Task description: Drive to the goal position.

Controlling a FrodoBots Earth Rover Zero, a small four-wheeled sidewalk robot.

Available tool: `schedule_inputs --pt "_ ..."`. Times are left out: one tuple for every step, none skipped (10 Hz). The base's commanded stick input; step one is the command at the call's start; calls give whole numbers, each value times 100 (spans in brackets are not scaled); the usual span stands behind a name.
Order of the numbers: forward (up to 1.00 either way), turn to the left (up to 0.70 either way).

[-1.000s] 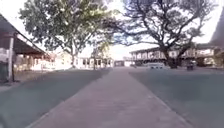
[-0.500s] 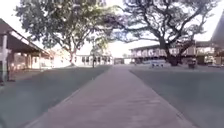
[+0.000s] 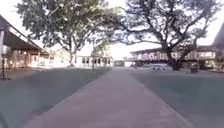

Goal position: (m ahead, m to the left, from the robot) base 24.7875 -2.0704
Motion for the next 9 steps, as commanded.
schedule_inputs --pt "70 0" --pt "70 0" --pt "70 0" --pt "70 0" --pt "70 0" --pt "70 0" --pt "70 0" --pt "70 0" --pt "70 0"
